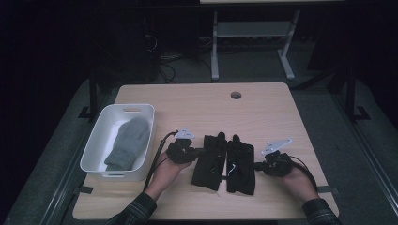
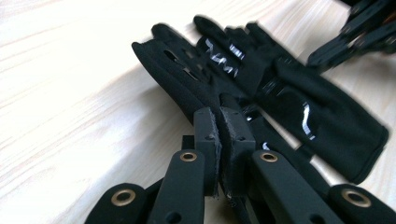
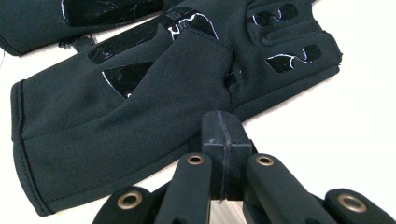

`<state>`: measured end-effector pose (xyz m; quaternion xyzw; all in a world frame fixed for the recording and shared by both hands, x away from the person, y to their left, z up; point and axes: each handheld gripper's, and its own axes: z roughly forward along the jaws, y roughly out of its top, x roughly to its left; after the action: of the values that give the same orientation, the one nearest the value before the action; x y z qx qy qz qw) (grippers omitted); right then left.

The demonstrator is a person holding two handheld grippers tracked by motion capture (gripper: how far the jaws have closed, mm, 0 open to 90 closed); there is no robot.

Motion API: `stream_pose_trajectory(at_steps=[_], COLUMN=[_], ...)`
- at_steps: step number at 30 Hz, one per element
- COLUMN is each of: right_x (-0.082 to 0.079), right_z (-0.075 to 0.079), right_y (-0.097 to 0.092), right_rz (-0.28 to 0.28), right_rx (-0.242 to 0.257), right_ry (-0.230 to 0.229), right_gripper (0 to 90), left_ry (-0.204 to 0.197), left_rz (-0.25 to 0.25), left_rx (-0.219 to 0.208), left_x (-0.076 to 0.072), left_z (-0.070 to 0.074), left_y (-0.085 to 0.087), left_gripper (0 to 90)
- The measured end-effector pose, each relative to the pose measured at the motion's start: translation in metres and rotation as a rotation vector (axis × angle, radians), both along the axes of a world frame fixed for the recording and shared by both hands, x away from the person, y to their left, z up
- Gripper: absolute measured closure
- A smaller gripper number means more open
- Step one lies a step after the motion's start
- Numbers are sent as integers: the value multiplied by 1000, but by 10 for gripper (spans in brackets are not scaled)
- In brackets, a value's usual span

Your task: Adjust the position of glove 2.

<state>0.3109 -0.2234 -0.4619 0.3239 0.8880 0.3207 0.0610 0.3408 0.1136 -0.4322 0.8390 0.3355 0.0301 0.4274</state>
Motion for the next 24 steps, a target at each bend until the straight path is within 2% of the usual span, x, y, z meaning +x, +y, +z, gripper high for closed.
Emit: stream_pose_trajectory(at_steps=[9, 15, 24], right_x=[3, 5, 7], right_z=[0, 2, 1], right_y=[15, 27, 39], right_rz=[27, 34, 52], right_rx=[-5, 1, 17], right_ry=[-16, -22, -21], right_gripper=[900, 900, 900], left_ry=[-13, -12, -16], left_rz=[-23, -28, -52], left_rx=[-45, -55, -75], left_x=[0, 2, 3], left_z=[16, 20, 24], left_y=[-4, -6, -18], left_gripper=[858, 858, 858])
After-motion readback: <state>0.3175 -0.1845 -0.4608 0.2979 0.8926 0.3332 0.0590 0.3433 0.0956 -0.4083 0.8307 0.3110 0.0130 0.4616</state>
